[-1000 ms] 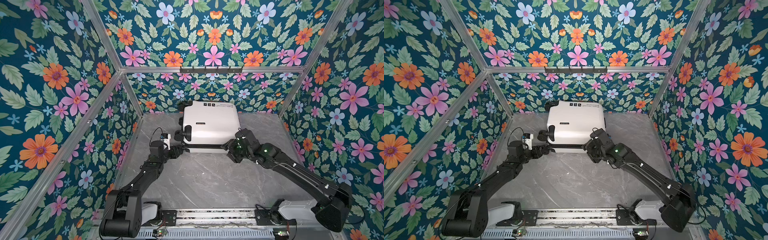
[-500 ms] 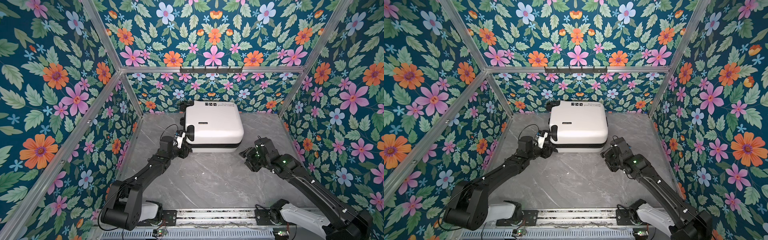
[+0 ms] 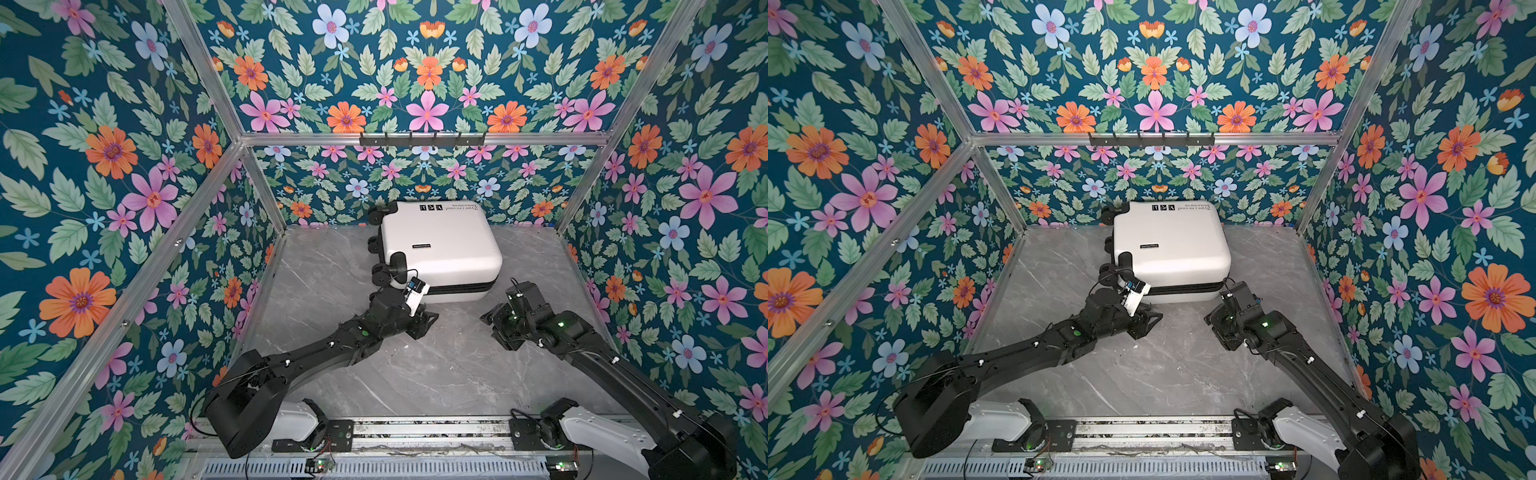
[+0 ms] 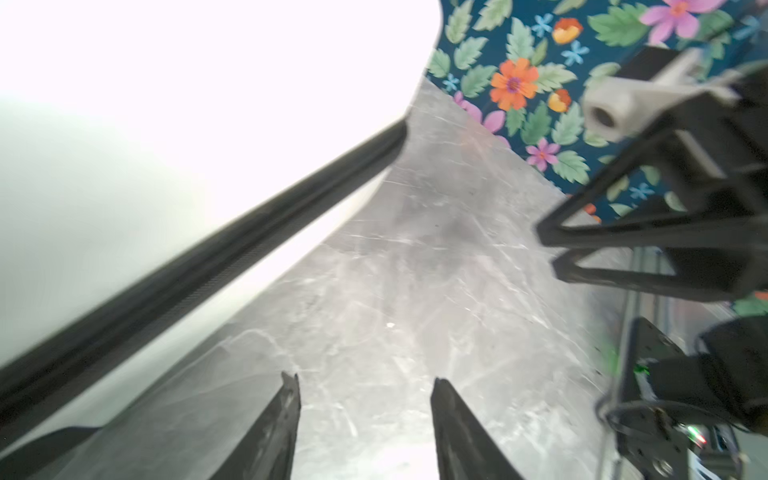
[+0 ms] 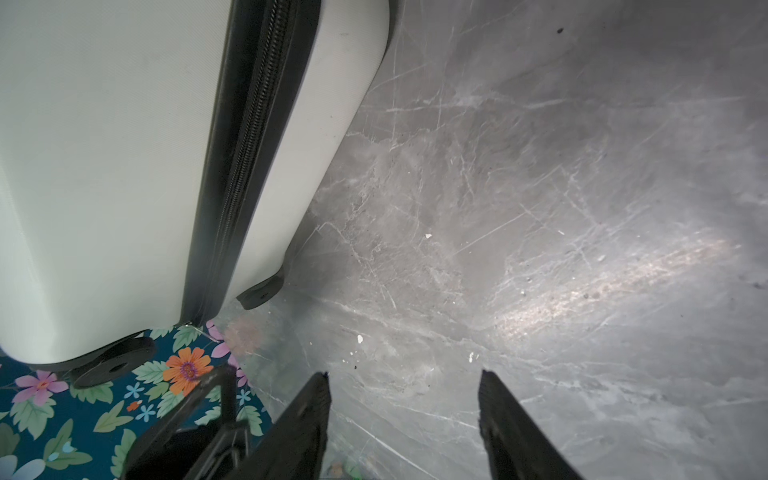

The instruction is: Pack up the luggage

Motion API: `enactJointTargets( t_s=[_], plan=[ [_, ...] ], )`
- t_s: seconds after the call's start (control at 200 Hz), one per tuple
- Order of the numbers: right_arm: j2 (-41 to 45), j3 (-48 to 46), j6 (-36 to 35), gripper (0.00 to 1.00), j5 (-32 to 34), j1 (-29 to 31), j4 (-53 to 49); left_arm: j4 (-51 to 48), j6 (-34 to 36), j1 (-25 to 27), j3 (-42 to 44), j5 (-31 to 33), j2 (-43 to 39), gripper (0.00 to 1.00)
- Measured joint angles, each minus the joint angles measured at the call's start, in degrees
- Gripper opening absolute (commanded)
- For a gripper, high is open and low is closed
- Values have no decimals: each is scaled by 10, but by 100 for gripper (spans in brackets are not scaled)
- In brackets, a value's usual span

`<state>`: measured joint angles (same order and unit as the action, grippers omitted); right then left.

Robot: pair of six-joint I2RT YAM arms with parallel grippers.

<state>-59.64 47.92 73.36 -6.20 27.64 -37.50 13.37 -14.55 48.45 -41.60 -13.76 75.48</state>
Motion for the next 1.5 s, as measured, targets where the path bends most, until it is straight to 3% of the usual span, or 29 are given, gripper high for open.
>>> enactJointTargets(
  t_s=[0.13,0.23,0.415,0.65,0.79,1.0,1.5],
  plan=[
    [-17,-1,-21,54,-4,0,6,-79,-2,7,-41,32,-80,67],
    [-39,4,-33,54,-9,12,15,-158,31,-23,-103,56,-113,71],
    [-105,50,-48,53,-14,53,34,-308,104,-220,-196,31,-64,69],
    [-157,78,-56,52,-41,68,47,-348,180,-351,-210,-108,-11,66],
    [-157,93,-60,52,-54,68,46,-349,229,-353,-216,-182,32,64],
    [-147,108,-76,52,-58,68,19,-342,282,-355,-214,-221,43,67],
    [-184,137,-95,52,-88,61,-5,-340,335,-324,-256,-184,116,65]
  ],
)
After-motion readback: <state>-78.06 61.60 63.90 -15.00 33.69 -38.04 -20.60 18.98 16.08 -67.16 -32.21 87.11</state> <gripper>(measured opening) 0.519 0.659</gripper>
